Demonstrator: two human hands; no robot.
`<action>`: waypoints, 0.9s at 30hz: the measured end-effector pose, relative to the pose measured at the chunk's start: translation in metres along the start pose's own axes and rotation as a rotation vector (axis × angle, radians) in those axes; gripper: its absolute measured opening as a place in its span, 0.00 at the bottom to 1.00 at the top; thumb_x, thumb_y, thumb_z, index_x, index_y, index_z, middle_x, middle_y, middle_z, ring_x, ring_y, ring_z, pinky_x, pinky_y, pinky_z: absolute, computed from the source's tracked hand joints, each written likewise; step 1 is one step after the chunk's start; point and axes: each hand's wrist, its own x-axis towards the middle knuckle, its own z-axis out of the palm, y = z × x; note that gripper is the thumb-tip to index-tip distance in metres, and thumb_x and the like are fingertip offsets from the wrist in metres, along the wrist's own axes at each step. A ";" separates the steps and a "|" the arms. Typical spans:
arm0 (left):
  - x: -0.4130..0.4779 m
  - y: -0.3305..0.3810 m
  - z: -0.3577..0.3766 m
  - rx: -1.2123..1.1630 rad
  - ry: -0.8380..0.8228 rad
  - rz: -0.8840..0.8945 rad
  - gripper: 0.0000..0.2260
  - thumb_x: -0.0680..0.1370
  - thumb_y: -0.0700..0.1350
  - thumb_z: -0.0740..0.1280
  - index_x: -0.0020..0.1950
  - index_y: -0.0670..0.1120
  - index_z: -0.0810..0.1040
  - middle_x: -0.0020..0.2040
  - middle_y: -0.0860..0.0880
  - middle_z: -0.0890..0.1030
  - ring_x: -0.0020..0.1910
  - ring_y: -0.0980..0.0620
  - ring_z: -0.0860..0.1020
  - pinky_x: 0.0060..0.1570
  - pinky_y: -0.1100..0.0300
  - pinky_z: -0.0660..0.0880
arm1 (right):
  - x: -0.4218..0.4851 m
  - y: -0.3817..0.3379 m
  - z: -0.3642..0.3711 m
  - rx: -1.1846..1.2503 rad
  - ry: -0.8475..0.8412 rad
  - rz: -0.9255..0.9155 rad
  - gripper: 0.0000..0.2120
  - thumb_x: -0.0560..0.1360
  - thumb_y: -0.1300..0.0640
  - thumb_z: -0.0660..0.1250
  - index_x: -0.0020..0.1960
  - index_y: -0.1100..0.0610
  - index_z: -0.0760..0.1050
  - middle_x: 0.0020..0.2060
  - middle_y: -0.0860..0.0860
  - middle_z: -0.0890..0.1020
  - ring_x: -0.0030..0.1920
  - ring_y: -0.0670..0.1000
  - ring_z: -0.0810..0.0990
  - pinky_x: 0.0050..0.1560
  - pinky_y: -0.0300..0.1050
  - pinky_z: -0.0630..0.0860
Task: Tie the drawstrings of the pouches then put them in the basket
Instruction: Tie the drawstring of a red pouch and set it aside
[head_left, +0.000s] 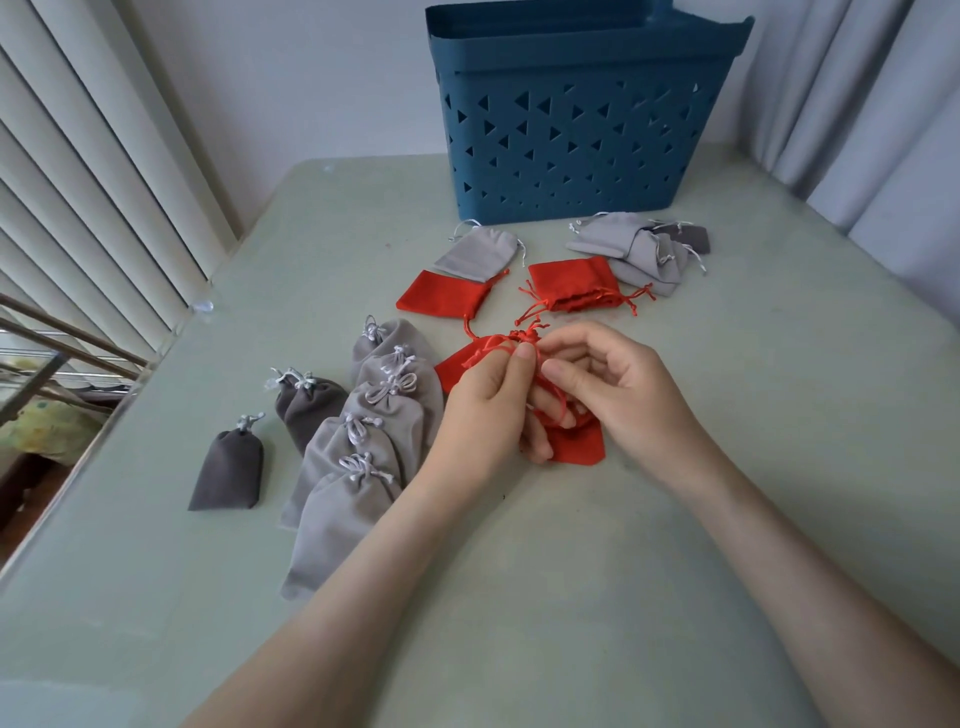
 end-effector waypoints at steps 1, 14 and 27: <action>0.000 0.000 0.000 -0.002 -0.013 0.001 0.15 0.83 0.47 0.53 0.41 0.42 0.70 0.30 0.46 0.80 0.18 0.48 0.70 0.22 0.64 0.66 | 0.000 0.001 0.000 0.002 -0.006 -0.012 0.10 0.76 0.68 0.64 0.49 0.55 0.77 0.35 0.49 0.78 0.28 0.44 0.74 0.31 0.33 0.71; 0.002 0.004 -0.002 -0.074 -0.041 -0.075 0.14 0.83 0.46 0.56 0.48 0.36 0.73 0.27 0.49 0.65 0.19 0.56 0.61 0.18 0.66 0.59 | 0.004 0.003 -0.002 0.257 0.068 0.041 0.03 0.70 0.59 0.66 0.44 0.54 0.74 0.37 0.50 0.78 0.33 0.45 0.75 0.34 0.34 0.69; 0.007 -0.003 -0.008 -0.087 0.111 0.011 0.16 0.82 0.45 0.59 0.37 0.42 0.75 0.24 0.46 0.72 0.17 0.54 0.64 0.19 0.65 0.61 | 0.005 0.002 -0.007 0.074 -0.022 0.121 0.21 0.72 0.71 0.68 0.59 0.52 0.68 0.38 0.54 0.81 0.45 0.50 0.79 0.50 0.38 0.74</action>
